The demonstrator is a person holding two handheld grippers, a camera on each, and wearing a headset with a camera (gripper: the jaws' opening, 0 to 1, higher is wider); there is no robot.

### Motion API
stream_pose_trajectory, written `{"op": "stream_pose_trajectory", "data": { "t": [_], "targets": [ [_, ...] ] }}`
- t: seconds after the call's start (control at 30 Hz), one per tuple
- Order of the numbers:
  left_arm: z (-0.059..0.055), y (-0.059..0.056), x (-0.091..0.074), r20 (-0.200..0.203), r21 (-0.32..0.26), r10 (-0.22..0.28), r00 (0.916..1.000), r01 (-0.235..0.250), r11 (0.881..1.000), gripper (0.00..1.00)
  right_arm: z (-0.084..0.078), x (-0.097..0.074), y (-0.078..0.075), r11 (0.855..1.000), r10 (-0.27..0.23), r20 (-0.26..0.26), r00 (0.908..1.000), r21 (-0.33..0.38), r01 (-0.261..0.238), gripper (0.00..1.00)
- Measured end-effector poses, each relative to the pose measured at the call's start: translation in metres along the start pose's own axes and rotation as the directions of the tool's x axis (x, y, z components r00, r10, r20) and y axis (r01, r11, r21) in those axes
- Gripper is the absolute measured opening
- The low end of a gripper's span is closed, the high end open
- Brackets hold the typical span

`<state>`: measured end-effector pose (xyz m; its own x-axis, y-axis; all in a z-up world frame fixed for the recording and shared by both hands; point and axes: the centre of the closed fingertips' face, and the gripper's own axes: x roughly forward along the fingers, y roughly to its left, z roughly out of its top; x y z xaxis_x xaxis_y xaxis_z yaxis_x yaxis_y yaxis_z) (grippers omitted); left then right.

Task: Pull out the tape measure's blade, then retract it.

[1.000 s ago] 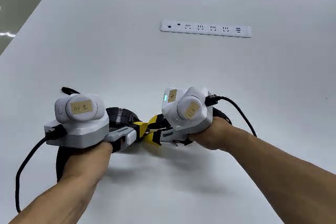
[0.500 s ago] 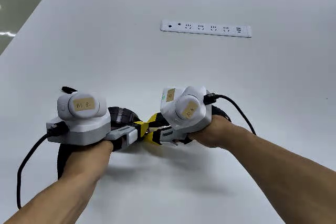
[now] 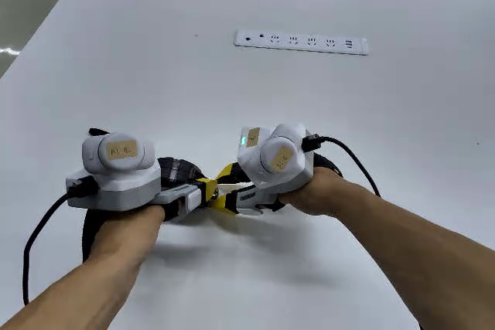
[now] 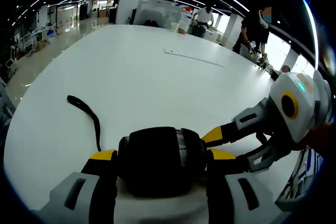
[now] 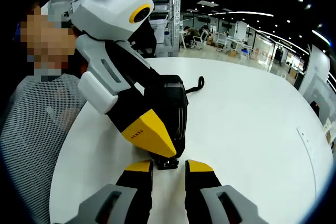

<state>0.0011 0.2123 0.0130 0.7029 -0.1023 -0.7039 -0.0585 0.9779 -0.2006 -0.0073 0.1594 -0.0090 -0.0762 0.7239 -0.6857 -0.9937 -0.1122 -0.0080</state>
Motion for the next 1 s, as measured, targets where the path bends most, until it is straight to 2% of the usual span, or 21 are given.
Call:
{"op": "stream_pose_trajectory", "data": {
  "t": [0.47, 1.0],
  "targets": [
    [-0.001, 0.005, -0.009, -0.007, 0.049, -0.008, 0.9999, 0.009, 0.999, 0.7, -0.006, -0.016, 0.001, 0.999, -0.023, 0.004, 0.9997, 0.035, 0.023, 0.29],
    [-0.005, 0.0, -0.02, -0.001, 0.122, -0.062, 0.9981, 0.062, 0.991, 0.75, -0.014, -0.048, 0.003, 0.993, -0.08, 0.029, 0.9964, 0.093, 0.077, 0.37]
  ]
}}
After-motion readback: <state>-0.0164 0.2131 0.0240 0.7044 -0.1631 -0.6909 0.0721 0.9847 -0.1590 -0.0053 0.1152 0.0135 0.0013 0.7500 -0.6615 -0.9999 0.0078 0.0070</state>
